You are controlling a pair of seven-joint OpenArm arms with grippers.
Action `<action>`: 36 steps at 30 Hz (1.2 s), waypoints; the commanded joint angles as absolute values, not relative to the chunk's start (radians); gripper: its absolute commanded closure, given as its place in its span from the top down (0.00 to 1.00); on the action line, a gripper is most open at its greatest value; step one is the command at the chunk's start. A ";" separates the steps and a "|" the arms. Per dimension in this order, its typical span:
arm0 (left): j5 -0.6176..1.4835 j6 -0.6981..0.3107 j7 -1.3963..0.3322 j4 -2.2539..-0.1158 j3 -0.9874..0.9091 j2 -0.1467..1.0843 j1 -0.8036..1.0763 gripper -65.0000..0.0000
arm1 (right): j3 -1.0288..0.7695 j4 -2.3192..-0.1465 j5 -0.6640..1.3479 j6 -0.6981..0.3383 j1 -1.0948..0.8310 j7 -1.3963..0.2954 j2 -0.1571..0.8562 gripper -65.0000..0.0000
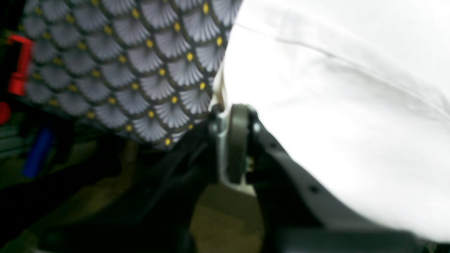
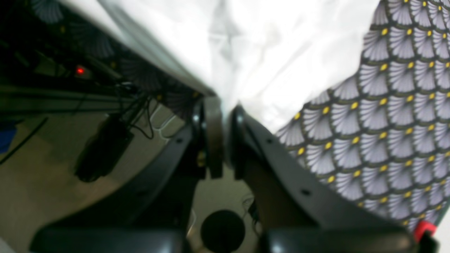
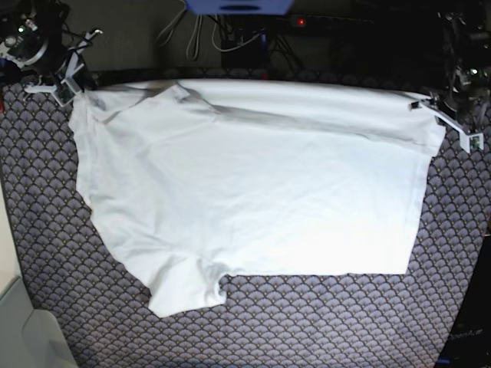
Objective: Fold the T-shirt properly
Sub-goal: 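Lift and pull both grippers outward, stretching the shirt edge wide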
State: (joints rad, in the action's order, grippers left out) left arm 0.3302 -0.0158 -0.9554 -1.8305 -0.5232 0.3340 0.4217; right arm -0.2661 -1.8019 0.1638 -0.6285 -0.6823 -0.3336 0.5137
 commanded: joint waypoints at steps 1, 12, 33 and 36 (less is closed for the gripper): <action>0.314 -0.007 -0.946 -1.870 -0.553 0.351 0.421 0.01 | -0.314 -1.831 0.166 -0.615 -0.688 -0.318 0.521 0.00; 0.403 -0.007 -0.998 -1.882 -0.596 0.352 0.406 0.01 | -0.420 -1.903 0.163 -0.698 -0.685 -0.323 0.464 0.00; 0.414 -0.007 -0.995 -1.882 -0.693 0.349 0.404 0.01 | -0.493 -1.945 0.168 -0.698 -0.670 -0.318 0.417 0.00; 0.414 -0.007 -0.995 -1.882 -0.688 0.349 0.406 0.01 | -0.495 -1.940 0.166 -0.698 -0.670 -0.320 0.400 0.00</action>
State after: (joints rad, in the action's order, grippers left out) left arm 0.4572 -0.0269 -1.0252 -1.8679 -0.6724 0.3271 0.4065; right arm -0.4767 -1.9320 0.1822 -0.7284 -0.6632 -0.3199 0.3901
